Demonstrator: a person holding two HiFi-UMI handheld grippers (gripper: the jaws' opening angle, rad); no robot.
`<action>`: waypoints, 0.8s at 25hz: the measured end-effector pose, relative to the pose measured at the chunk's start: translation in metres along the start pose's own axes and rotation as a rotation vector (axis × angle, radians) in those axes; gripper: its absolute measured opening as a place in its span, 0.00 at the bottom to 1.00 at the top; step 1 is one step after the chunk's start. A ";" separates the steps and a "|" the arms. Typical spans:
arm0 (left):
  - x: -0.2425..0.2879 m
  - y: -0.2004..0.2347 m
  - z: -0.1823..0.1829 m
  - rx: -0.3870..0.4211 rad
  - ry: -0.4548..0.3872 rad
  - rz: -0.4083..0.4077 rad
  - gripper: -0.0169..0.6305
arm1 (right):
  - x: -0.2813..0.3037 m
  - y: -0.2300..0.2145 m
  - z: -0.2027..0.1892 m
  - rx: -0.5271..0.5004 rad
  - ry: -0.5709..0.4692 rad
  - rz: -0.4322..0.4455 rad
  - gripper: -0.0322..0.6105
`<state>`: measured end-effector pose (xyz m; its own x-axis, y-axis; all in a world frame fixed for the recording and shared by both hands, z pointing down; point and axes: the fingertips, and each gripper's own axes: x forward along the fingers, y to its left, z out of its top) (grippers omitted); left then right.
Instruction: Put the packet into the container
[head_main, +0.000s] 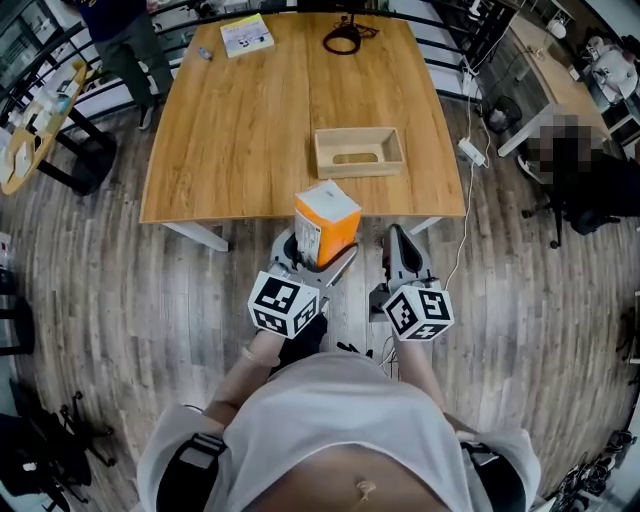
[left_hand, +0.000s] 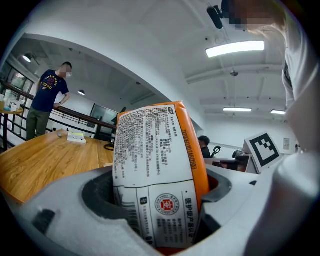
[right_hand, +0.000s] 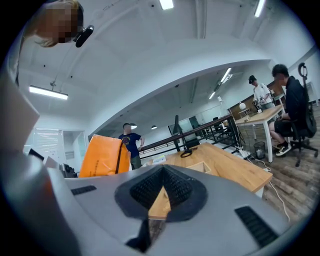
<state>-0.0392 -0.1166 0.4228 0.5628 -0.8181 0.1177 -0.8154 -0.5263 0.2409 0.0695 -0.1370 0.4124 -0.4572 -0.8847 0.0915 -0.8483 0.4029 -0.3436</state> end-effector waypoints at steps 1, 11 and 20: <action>0.003 0.005 0.001 -0.001 0.002 -0.002 0.63 | 0.007 0.000 0.000 0.001 0.000 0.000 0.07; 0.040 0.045 0.012 0.011 0.004 -0.045 0.63 | 0.056 -0.009 0.006 -0.003 -0.019 -0.029 0.07; 0.059 0.054 0.016 0.027 0.007 -0.086 0.64 | 0.074 -0.015 0.012 0.005 -0.043 -0.045 0.07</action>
<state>-0.0521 -0.1966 0.4268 0.6318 -0.7680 0.1047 -0.7674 -0.6007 0.2242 0.0513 -0.2114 0.4130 -0.4064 -0.9113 0.0666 -0.8664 0.3612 -0.3447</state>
